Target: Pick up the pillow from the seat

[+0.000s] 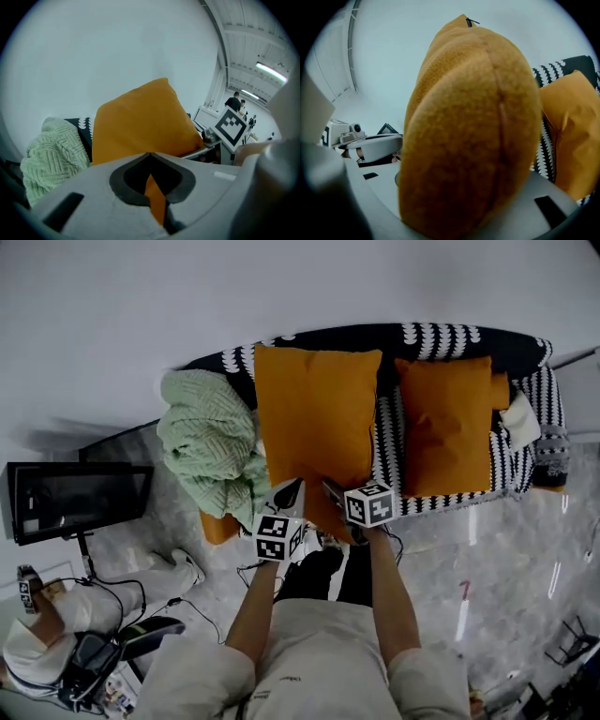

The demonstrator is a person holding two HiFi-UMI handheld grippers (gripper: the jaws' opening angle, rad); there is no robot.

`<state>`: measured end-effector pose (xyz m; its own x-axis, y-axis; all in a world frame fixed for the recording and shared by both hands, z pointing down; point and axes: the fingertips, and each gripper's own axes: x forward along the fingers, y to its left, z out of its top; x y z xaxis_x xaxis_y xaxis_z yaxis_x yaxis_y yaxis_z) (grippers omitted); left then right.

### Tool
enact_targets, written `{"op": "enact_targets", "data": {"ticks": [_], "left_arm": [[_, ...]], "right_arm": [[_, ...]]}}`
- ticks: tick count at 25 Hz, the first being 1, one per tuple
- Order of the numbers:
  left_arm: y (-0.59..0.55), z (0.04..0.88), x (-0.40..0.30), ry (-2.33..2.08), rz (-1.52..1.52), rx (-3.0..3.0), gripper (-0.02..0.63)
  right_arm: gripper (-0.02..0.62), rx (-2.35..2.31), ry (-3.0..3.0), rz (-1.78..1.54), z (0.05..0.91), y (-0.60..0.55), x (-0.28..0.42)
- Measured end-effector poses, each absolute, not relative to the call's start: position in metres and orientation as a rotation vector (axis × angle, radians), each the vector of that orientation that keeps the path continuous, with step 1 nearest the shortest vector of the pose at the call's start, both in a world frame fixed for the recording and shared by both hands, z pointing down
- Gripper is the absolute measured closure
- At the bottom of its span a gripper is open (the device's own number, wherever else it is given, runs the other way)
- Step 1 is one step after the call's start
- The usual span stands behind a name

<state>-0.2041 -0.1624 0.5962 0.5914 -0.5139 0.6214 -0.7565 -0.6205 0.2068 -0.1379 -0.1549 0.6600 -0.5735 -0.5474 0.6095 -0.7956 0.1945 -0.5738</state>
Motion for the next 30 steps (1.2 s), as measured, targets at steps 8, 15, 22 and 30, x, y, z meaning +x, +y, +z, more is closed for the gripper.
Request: {"op": "enact_targets", "data": {"ticks": [8,15,22,30], "left_arm": [[-0.127,0.564,-0.175,-0.901,0.703,2.435,0.597],[-0.104,0.542,-0.167,-0.881,0.71,2.434,0.597],[-0.085,0.521,-0.13,-0.842,0.711,2.439,0.595],[-0.049,0.49,-0.11,-0.829,0.622,2.457,0.597]], "right_arm": [[0.383,1.474,-2.092,1.226,0.616,-0.127,-0.097],[0.383,1.658,-2.021,1.192,0.585,-0.092,-0.081],[0.383,1.781,-1.998,1.124,0.563,-0.073,-0.06],[0.383,1.848,-2.021,1.066,0.524,-0.027,-0.034]]}}
